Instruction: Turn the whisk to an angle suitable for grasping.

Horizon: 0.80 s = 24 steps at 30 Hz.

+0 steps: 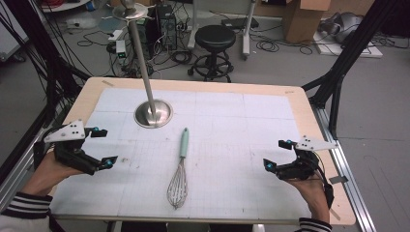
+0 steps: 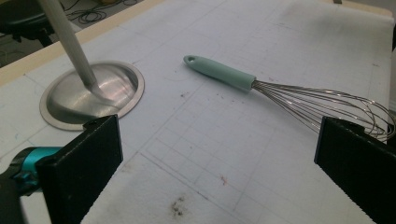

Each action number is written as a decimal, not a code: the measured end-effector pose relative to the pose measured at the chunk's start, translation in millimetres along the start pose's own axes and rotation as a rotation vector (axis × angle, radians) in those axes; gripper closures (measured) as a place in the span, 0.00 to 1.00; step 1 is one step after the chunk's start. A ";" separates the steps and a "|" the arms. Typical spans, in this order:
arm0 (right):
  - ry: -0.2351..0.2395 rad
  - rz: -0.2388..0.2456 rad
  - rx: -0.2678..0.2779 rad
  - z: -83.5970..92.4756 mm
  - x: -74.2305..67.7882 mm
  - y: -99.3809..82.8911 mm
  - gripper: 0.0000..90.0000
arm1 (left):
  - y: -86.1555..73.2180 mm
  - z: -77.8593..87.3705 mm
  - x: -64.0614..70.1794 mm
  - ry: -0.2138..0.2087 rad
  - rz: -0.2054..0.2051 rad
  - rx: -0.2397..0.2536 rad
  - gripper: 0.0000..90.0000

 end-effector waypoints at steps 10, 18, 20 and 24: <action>0.005 0.011 0.002 3.6 -1.8 1.4 0.01 | 29.3 -24.2 9.1 -0.073 -0.081 -0.042 0.02; 0.007 0.010 -0.006 2.7 -2.7 0.9 0.01 | 50.6 -47.8 17.3 -0.125 -0.136 -0.088 0.02; 0.006 0.007 -0.004 2.8 -2.6 1.1 0.01 | 53.2 -50.9 18.4 -0.134 -0.147 -0.089 0.02; 0.005 0.013 0.000 3.4 -2.1 1.7 0.01 | 60.8 -63.0 21.2 -0.151 -0.161 -0.109 0.02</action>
Point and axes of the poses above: each handheld gripper's, and its own axes: z roughly backward along the jaws, y roughly out of its top, x roughly to its right, the point moved 10 cm from there along -z, roughly forward along the jaws, and after that the axes turned 8 degrees about -z, right-handed, at the moved point
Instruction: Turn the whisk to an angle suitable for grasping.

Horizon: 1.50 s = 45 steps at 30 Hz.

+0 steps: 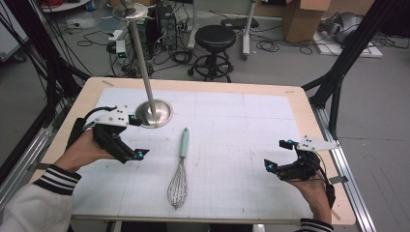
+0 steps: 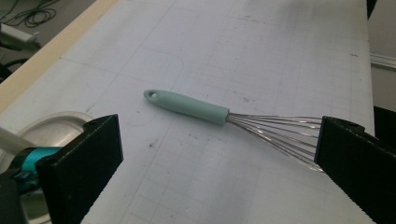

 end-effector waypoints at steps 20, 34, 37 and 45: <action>0.004 -0.004 -0.008 -0.8 -1.5 -1.0 0.01 | 22.2 -61.9 16.0 -0.162 -0.104 -0.111 0.28; 0.005 -0.003 -0.004 -0.5 -1.6 -0.6 0.01 | 20.2 -99.3 29.9 -0.265 -0.125 -0.191 0.52; 0.005 -0.004 -0.004 -0.3 -1.4 -0.6 0.01 | 16.7 -105.4 30.4 -0.264 -0.132 -0.216 0.54; 0.007 -0.003 -0.002 -0.2 -1.5 -0.2 0.01 | 7.0 -123.0 35.9 -0.308 -0.158 -0.263 0.74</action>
Point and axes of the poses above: each handheld gripper's, and its own axes: z roughly backward along the jaws, y roughly out of its top, x roughly to its right, the point moved 10 cm from there along -z, roughly forward along the jaws, and after that the axes turned 8 degrees about -z, right-handed, at the moved point
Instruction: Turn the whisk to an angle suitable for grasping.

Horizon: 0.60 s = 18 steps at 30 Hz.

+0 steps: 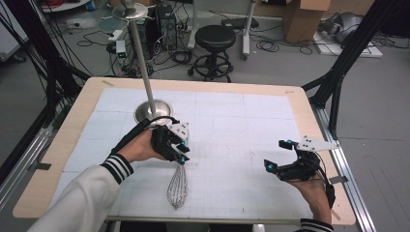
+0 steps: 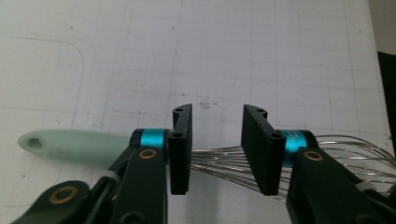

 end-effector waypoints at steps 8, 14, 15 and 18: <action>0.000 0.002 0.000 -0.2 -0.2 0.0 0.01 | -1.5 -15.6 -1.9 0.003 -0.009 -0.045 0.97; 0.000 0.001 0.000 -0.2 -0.3 0.0 0.01 | -2.7 -27.8 -0.2 -0.025 0.010 -0.071 1.00; 0.001 0.001 0.001 -0.1 -0.5 0.2 0.01 | -3.9 -30.9 0.0 -0.031 0.008 -0.082 1.00; 0.003 0.004 -0.001 -0.2 -0.7 0.1 0.01 | -4.9 -33.3 -0.7 -0.031 0.014 -0.088 1.00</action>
Point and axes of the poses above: each handheld gripper's, and its own axes: z roughly backward along the jaws, y roughly out of its top, x roughly to its right, the point moved 10 cm from there along -z, roughly forward along the jaws, and after that the axes turned 8 degrees about -z, right-handed, at the moved point
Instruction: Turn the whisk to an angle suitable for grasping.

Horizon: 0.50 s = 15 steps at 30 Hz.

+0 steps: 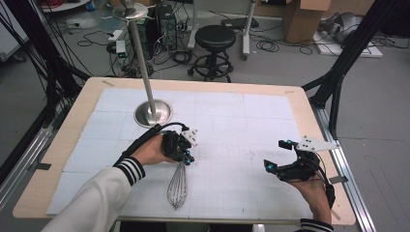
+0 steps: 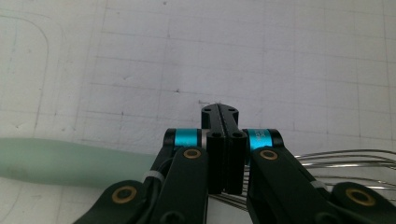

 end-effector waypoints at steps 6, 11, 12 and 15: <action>0.001 -0.002 0.000 -0.1 0.2 0.0 0.01 | -6.0 -6.2 0.0 -0.005 -0.002 -0.040 1.00; 0.002 -0.001 0.000 -0.5 0.1 -0.1 0.01 | -10.6 -7.8 0.5 -0.011 0.000 -0.064 1.00; 0.004 -0.003 -0.003 -0.5 -0.2 -0.4 0.01 | -12.0 -8.0 0.5 -0.011 0.003 -0.066 1.00; 0.002 -0.008 -0.006 -0.2 0.0 -0.7 0.01 | -15.0 -7.5 1.0 -0.006 0.009 -0.074 1.00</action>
Point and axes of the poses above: each handheld gripper's, and its own axes: z roughly backward along the jaws, y roughly out of its top, x roughly to its right, the point moved 10 cm from there along -z, roughly forward along the jaws, and after that the axes turned 8 degrees about -z, right-handed, at the moved point
